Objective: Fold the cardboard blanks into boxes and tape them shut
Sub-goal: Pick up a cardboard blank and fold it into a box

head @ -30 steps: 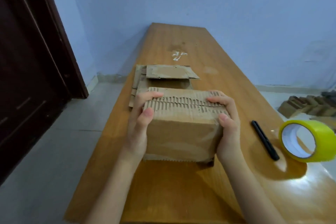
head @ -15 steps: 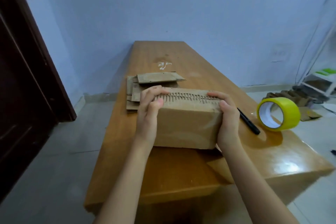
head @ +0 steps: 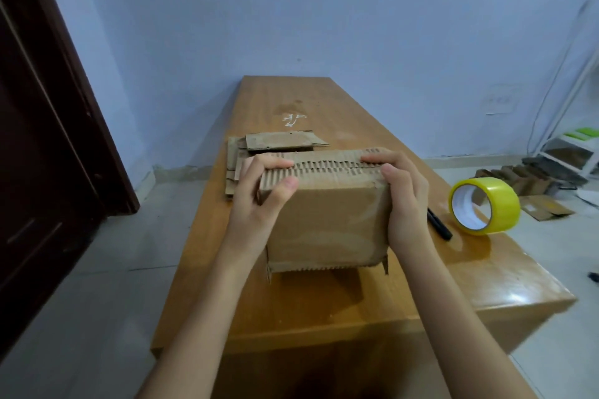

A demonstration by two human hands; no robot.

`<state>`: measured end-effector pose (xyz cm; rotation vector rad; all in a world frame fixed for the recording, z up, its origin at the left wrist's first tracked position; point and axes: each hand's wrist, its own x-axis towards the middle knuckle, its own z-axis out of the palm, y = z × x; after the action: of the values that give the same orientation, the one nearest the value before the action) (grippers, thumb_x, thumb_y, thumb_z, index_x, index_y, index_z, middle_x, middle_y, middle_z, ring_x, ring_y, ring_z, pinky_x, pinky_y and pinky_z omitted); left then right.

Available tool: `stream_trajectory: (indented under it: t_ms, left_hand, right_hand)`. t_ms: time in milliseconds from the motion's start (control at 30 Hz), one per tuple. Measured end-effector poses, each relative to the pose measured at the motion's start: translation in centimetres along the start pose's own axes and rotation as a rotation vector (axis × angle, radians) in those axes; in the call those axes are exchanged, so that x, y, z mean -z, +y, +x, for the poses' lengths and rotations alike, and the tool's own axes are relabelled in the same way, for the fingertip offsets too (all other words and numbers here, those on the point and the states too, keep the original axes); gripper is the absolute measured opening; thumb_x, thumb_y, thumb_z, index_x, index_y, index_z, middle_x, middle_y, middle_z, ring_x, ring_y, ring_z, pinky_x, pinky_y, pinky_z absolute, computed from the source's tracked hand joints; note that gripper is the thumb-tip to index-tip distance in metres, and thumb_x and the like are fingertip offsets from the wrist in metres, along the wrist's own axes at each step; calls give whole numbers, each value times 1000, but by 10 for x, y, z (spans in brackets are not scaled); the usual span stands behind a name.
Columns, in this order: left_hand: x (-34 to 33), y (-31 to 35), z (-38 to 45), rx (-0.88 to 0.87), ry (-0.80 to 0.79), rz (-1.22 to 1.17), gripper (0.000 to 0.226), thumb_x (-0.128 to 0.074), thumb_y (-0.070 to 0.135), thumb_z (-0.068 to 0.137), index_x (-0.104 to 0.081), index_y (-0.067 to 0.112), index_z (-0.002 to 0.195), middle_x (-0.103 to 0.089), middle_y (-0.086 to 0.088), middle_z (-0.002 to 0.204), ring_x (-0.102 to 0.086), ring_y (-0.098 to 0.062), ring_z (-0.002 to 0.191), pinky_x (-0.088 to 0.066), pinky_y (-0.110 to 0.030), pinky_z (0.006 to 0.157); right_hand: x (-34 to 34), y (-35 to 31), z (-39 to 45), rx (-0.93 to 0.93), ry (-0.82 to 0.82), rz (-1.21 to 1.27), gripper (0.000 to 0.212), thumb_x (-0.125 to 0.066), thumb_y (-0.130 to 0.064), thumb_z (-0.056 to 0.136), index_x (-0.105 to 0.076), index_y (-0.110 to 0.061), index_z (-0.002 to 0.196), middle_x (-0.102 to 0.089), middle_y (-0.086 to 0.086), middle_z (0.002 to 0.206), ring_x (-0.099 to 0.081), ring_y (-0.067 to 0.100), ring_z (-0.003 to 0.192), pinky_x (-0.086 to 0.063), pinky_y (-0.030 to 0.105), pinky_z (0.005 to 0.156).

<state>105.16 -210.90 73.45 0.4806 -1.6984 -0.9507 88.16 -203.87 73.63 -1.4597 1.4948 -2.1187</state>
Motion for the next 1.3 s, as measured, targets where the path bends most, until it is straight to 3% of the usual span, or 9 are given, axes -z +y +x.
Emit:
stream_trajectory:
  t_ms: [133,300,500,600,800,900,1000,1133,1300]
  left_hand:
    - [-1,-6,1,-89,-18,144,30,-47,48,77,-59,25,93,-51,2,103,-48,8,99,-34,-5,85]
    - [7,3,-3,-148,-23,220,26,-46,47,78,-56,30,94,-45,8,108,-43,13,106,-34,-2,83]
    - [27,36,1,60,-416,629,54,-55,76,58,-50,39,97,-25,25,140,-38,-2,121,-38,-33,92]
    - [18,57,12,-153,-516,961,62,-57,79,60,-43,28,92,-21,19,149,-33,-12,127,-34,-35,95]
    - [6,57,24,-132,-695,1039,69,-44,85,62,-47,32,107,-38,16,125,-49,-9,96,-39,-26,67]
    - [7,52,25,-118,-649,1021,73,-36,92,61,-50,36,106,-40,17,119,-50,-8,94,-44,-26,68]
    - [8,42,18,25,-430,784,79,-38,87,60,-54,33,114,-46,15,116,-50,-8,96,-49,-31,75]
    - [1,26,0,96,-119,602,68,-47,80,72,-58,18,96,-49,4,97,-50,-9,79,-39,-19,62]
    - [-16,14,-12,196,7,467,58,-50,71,79,-56,28,117,-50,6,108,-51,-12,97,-41,-25,81]
  right_hand:
    - [8,-2,-1,14,-3,-28,38,-40,-41,76,-69,-17,85,-64,4,107,-55,4,102,-39,13,84]
    - [6,-9,-5,78,-53,7,33,-40,-38,75,-68,-22,84,-59,0,112,-52,1,106,-38,11,85]
    - [24,-24,5,200,-200,-144,23,-46,-33,76,-66,-24,81,-57,-1,106,-53,5,102,-37,10,82]
    - [26,-35,15,268,-301,-204,23,-48,-31,78,-67,-19,83,-56,-2,104,-54,7,101,-38,13,84]
    - [31,-39,13,207,-317,-250,27,-46,-37,79,-69,-24,85,-60,-5,108,-55,7,105,-39,13,85]
    - [28,-41,11,159,-262,-344,38,-41,-49,85,-62,-34,113,-59,-13,120,-52,0,113,-43,21,94]
    - [29,-37,7,57,-63,-340,61,-37,-61,86,-40,-32,140,-45,-14,140,-40,2,131,-33,29,108]
    - [23,-19,-44,-141,348,-260,59,-51,-57,78,-41,-23,125,-45,-2,125,-46,18,120,-39,44,104]
    - [-7,-11,-82,-1007,45,401,85,-65,-61,76,-25,-22,140,-45,16,135,-58,30,110,-52,45,91]
